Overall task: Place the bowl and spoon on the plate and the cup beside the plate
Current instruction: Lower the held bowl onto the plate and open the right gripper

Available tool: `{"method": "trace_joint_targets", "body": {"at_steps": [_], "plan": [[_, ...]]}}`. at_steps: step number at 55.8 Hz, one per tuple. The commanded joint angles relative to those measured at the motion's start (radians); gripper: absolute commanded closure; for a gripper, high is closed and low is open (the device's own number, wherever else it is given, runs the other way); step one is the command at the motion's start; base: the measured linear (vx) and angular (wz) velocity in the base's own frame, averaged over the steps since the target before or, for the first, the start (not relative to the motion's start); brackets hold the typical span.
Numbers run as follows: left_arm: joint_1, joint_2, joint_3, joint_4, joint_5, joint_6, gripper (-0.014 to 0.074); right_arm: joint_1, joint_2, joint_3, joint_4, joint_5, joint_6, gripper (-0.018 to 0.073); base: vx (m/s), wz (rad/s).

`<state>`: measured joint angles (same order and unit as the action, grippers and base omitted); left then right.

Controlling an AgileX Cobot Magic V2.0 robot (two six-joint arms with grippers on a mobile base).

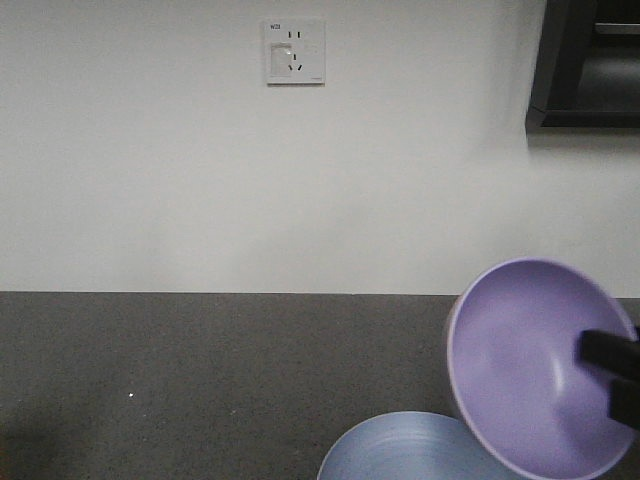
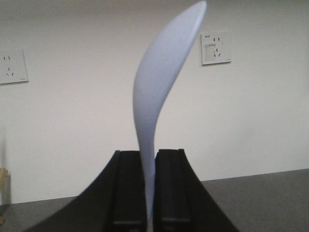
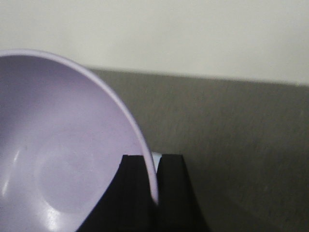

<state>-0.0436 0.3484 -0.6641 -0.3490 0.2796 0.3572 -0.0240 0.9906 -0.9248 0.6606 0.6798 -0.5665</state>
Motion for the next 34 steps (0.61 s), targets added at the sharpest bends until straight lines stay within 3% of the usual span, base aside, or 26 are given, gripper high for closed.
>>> {"method": "trace_joint_targets", "body": {"at_steps": [1, 9, 21, 34], "plan": [[-0.003, 0.012, -0.029, -0.017, -0.059, -0.001, 0.0603, 0.052, 0.139, -0.109, -0.167, 0.057, 0.149, 0.0568, 0.0, 0.0], [-0.003, 0.012, -0.029, -0.017, -0.037, -0.001, 0.0603, 0.14, 0.31, -0.177, -0.285, 0.088, 0.254, 0.0568, 0.0, 0.0], [-0.003, 0.012, -0.029, -0.017, -0.027, -0.001, 0.0603, 0.218, 0.494, -0.214, -0.285, 0.064, 0.254, 0.0568, 0.0, 0.0], [-0.003, 0.012, -0.029, -0.017, -0.026, -0.001, 0.0603, 0.227, 0.576, -0.218, -0.256, -0.013, 0.254, 0.0566, 0.0, 0.0]]}}
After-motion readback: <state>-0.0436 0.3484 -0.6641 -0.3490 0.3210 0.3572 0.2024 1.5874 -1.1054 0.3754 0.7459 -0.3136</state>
